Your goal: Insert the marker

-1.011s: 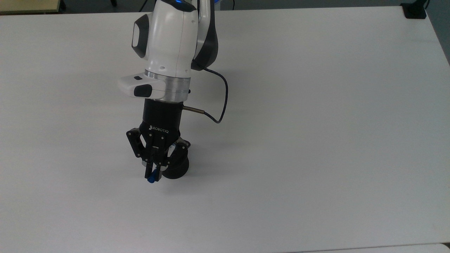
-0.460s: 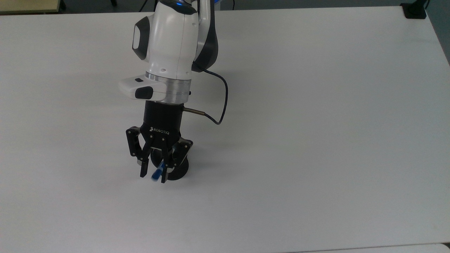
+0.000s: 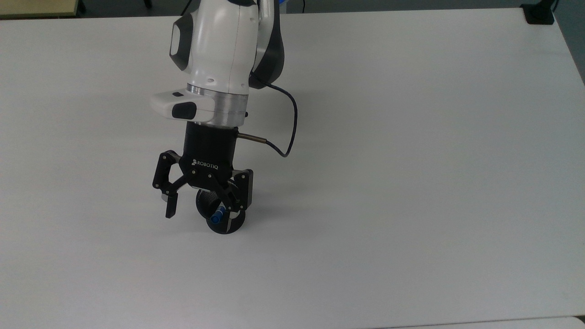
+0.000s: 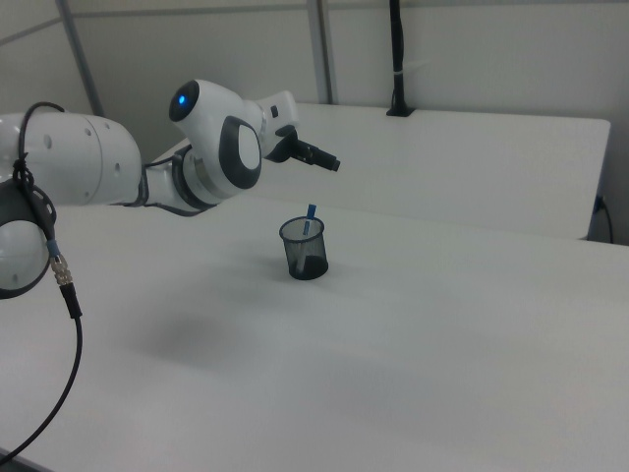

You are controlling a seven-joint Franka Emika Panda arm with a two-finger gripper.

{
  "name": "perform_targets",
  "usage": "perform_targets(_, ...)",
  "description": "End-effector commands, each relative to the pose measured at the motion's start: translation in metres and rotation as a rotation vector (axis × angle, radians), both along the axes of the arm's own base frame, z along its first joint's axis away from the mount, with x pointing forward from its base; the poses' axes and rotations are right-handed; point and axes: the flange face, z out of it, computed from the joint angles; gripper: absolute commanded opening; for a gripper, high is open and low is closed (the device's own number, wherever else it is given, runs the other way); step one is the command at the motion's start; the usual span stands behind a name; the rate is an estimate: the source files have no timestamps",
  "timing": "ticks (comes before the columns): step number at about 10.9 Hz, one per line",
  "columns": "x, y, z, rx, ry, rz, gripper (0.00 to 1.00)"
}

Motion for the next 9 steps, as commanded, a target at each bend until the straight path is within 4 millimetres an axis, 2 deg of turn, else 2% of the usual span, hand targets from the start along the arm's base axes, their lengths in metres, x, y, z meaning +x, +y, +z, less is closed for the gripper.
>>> perform_targets(1,-0.017,0.014,0.031,-0.008,0.130,-0.083,1.00)
perform_targets(2,-0.025,0.036,0.040,0.007,0.199,-0.094,1.00)
perform_targets(3,-0.035,0.047,0.048,0.018,0.274,-0.116,1.00)
perform_targets(4,-0.049,0.055,0.068,0.047,0.335,-0.136,1.00)
perform_targets(5,-0.067,0.057,0.087,0.078,0.424,-0.139,1.00)
perform_targets(7,-0.108,0.065,0.117,0.095,0.605,-0.034,1.00)
perform_targets(9,-0.136,0.062,0.126,0.065,0.700,0.066,1.00)
